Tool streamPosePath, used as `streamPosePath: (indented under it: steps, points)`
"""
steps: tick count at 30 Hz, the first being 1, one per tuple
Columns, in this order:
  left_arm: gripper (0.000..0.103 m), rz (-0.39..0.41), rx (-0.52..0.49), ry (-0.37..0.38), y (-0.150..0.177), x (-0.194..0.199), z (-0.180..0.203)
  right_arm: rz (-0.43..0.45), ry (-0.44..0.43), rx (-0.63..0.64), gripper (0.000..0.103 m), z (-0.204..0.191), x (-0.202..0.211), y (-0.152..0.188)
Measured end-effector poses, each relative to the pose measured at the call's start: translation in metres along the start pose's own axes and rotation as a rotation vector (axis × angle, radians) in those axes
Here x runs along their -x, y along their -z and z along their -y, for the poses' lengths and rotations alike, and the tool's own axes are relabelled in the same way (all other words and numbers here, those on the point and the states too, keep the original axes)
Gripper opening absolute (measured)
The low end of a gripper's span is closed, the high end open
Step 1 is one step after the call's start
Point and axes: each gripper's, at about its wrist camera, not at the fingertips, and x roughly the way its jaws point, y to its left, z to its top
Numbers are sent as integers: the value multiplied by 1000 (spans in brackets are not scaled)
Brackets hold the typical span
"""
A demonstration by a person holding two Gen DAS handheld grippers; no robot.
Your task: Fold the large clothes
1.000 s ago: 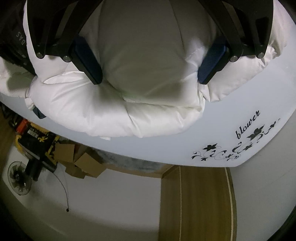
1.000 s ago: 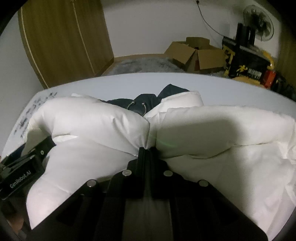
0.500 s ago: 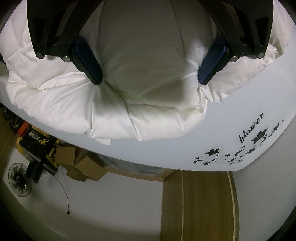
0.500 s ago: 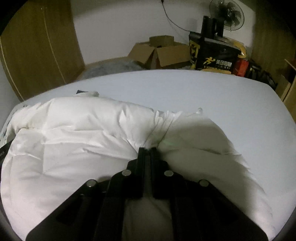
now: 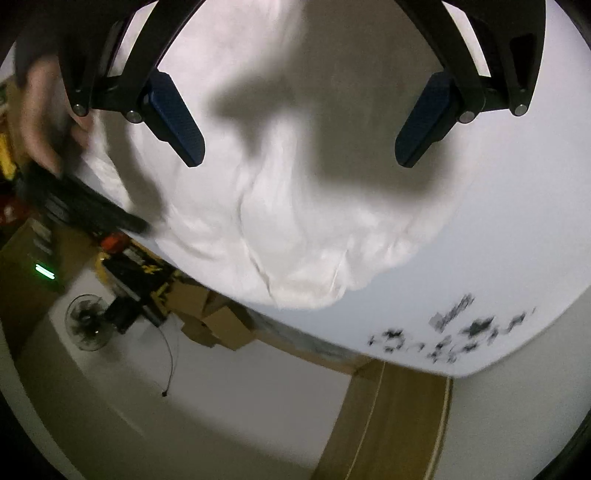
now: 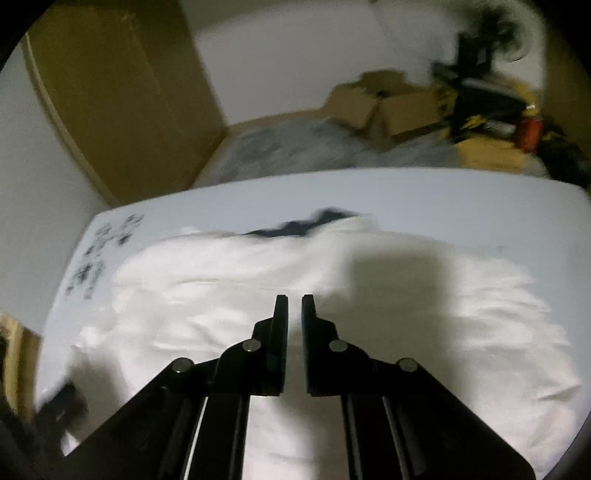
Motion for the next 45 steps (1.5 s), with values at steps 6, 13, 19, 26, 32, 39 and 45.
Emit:
streamPosePath:
  steps: [6,13,19,26,32,39,45]
  points:
    - [103,-58,73,35,36,38,-42,-153,134,70,4,-23,-83,25]
    - [103,-45,158,61,50,60,-76,-84,22,10,5,-40,-6,95]
    - [103,-91,178,116,57,52,-73,-167,-27,7,1,-23,-57,146]
    - [103,-134,231,112,67,50,-89,-224,-9,44,2,-44,-50,215]
    - [103,-141,250,130,70,54,-93,-199,-42,56,2,-58,-44,244]
    - [103,-227,391,257,78,31,-106,-311,-130,28,10,-55,-93,282]
    - [103,-217,500,311,79,10,-120,-158,-159,-34,29,-43,-65,297]
